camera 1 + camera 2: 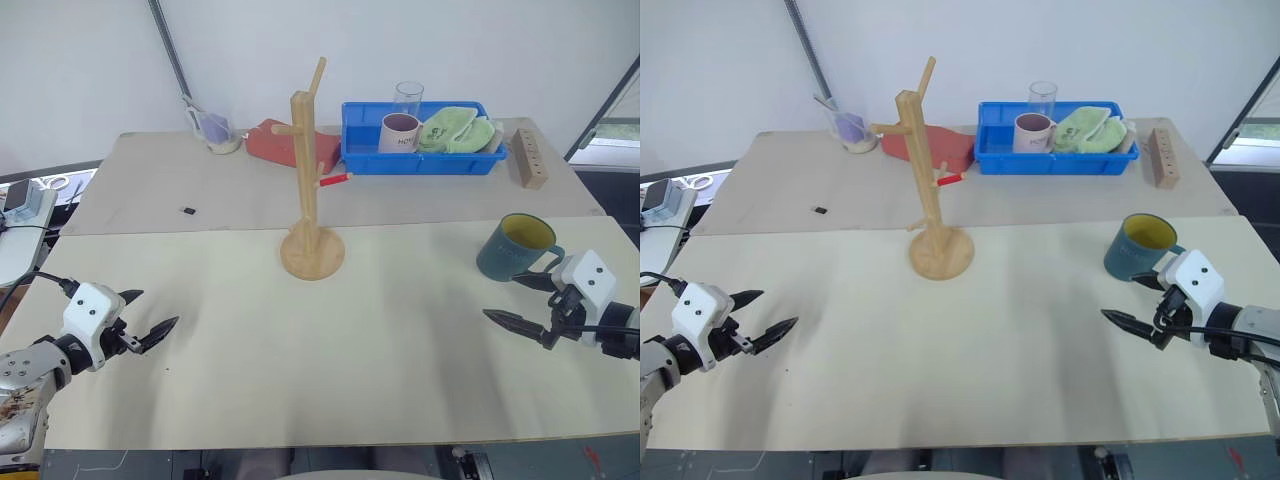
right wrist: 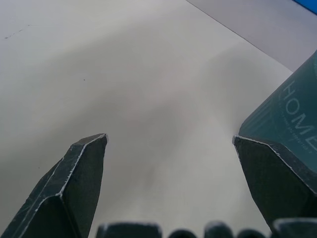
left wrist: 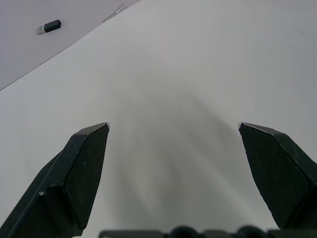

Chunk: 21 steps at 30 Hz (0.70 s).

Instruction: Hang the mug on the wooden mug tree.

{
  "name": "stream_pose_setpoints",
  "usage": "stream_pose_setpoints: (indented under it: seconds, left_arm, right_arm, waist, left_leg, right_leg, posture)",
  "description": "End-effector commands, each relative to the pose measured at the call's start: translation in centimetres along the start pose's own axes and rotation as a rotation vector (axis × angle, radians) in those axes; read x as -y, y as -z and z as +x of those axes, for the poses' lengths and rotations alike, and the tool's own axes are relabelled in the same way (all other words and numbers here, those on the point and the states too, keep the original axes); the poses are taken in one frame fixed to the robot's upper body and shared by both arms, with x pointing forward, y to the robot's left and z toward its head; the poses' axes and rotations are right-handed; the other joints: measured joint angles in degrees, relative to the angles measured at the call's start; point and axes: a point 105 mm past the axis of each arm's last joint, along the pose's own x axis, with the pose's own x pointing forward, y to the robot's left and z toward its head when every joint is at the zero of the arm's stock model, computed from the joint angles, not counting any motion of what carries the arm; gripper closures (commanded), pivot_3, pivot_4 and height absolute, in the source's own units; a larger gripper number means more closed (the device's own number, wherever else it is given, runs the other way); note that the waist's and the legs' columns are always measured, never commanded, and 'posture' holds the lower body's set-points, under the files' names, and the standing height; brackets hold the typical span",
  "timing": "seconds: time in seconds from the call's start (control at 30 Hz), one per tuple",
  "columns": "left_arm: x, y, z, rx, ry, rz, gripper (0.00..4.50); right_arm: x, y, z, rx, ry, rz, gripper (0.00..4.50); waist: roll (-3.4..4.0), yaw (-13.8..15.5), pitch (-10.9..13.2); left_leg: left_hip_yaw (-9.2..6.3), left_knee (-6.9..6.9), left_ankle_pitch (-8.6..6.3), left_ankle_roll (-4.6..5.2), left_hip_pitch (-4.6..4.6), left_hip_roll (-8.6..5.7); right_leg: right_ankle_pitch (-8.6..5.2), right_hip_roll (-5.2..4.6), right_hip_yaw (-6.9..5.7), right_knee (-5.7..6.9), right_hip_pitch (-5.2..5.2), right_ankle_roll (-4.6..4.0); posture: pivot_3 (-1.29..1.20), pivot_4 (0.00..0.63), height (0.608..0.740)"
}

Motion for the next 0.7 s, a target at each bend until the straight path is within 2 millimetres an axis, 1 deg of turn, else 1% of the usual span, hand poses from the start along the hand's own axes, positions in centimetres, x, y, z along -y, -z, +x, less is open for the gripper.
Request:
stream_pose_setpoints:
  seconds: [0.03, 0.13, 0.23, 0.37, 0.6, 0.7]
  left_arm:
    - [-0.5, -0.5, -0.4, 0.022, -0.011, 0.023, 0.00]
    - [-0.9, 0.0, -0.4, 0.004, -0.024, 0.021, 0.00]
    - [-0.7, -0.4, -0.4, 0.032, 0.011, 0.008, 0.00]
    - [-1.2, -1.1, -0.4, 0.081, 0.014, 0.000, 0.00]
    - [-1.0, -1.7, -0.8, 0.119, 0.057, 0.000, 0.00]
    - [0.6, -2.5, -0.4, 0.109, 0.166, 0.050, 0.00]
  right_arm:
    - [0.1, -0.7, -0.1, 0.029, 0.008, -0.033, 0.01]
    - [0.0, -0.4, -0.2, 0.032, 0.010, -0.025, 0.01]
    - [0.0, -0.4, -0.2, 0.037, 0.015, -0.023, 0.01]
    - [0.0, -0.4, -0.2, 0.039, 0.017, -0.020, 0.01]
    - [0.0, -0.3, -0.3, 0.039, 0.022, -0.017, 0.01]
    - [-0.1, -0.2, -0.3, 0.042, 0.027, -0.016, 0.01]
  waist:
    - [0.00, 0.0, 0.0]
    - [0.01, 0.0, 0.0]
    - [0.03, 0.0, 0.0]
    - [0.04, 0.1, 0.0]
    - [0.05, 0.0, -0.1]
    - [0.02, 0.0, -0.1]
  left_leg:
    - [0.00, 0.00, 0.00, 0.00, 0.00, 0.00]
    - [0.00, 0.00, 0.00, 0.00, 0.02, 0.00]
    - [0.00, 0.01, 0.00, 0.00, 0.02, 0.00]
    - [-0.01, 0.01, 0.00, 0.00, 0.02, 0.00]
    - [0.00, 0.02, 0.00, 0.00, 0.03, 0.01]
    - [0.00, 0.02, 0.01, 0.00, 0.08, 0.02]
  right_leg:
    - [0.00, 0.00, 0.00, 0.00, 0.00, 0.00]
    - [0.00, 0.01, 0.00, 0.01, 0.01, 0.00]
    - [0.00, 0.02, 0.01, 0.03, 0.01, 0.00]
    - [0.00, 0.02, 0.01, 0.04, 0.01, 0.00]
    - [0.01, 0.03, 0.01, 0.11, 0.02, 0.01]
    - [0.01, 0.05, 0.02, 0.22, 0.02, 0.01]
  posture:
    - [0.00, 0.150, 0.740]
    - [0.00, 0.150, 0.740]
    - [0.00, 0.150, 0.740]
    - [0.00, 0.150, 0.740]
    - [0.00, 0.150, 0.740]
    - [0.00, 0.150, 0.740]
